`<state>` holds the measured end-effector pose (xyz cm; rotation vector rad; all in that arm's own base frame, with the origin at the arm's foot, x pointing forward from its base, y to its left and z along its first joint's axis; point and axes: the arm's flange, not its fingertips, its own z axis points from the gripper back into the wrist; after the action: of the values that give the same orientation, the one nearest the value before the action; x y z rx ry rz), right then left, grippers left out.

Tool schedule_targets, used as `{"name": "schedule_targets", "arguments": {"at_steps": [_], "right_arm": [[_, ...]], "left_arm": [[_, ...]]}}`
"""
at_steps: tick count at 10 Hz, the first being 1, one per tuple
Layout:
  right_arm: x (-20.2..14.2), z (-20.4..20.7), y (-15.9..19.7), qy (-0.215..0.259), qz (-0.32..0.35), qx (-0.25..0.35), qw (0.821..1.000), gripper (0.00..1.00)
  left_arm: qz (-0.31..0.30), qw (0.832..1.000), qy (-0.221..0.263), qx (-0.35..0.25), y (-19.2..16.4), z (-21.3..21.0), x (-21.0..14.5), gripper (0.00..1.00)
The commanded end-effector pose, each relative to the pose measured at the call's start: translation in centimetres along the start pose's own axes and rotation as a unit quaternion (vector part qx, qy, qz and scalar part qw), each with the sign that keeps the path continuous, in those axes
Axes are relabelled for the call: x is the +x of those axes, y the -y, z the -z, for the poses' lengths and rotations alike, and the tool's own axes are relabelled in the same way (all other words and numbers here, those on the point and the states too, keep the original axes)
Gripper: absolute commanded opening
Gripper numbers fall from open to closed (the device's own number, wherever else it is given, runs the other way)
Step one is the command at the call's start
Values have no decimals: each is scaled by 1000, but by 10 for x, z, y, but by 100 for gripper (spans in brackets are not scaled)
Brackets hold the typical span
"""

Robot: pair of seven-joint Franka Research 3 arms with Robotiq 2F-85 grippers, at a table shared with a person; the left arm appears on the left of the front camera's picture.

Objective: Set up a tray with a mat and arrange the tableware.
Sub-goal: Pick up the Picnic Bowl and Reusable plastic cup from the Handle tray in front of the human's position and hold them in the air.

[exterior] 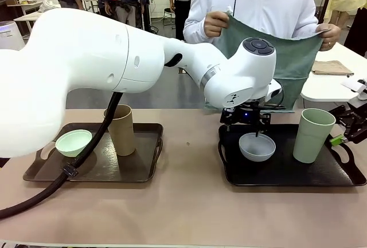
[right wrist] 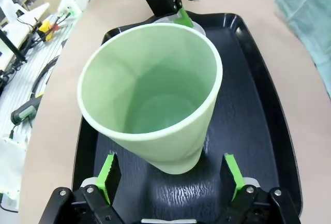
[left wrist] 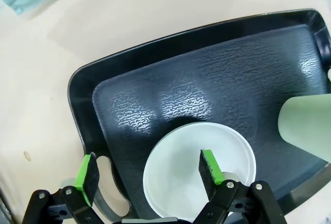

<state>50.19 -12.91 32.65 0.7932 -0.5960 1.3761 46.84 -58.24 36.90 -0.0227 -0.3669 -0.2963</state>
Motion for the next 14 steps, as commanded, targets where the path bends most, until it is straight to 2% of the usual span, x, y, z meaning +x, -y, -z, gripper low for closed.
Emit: {"name": "schedule_targets", "arguments": {"at_steps": [1, 4, 8, 11, 14], "right_arm": [[1, 2, 0, 0, -1, 2, 1000, 100], [11, 19, 7, 5, -43, 6, 999, 100], [11, 33, 9, 17, -36, 13, 999, 100], [14, 44, 9, 54, -35, 14, 998, 100], [12, 54, 13, 51, -25, 21, 998, 100]], "left_arm": [[0, 1000, -1, 1, 0, 0, 0, 100], [-18, 999, -40, -23, -3, -1, 2, 100], [-21, 998, -57, -18, -3, 8, 0, 100], [-30, 997, -67, -24, -4, 15, 1, 100], [-49, 995, -77, -42, -5, 22, 3, 100]]}}
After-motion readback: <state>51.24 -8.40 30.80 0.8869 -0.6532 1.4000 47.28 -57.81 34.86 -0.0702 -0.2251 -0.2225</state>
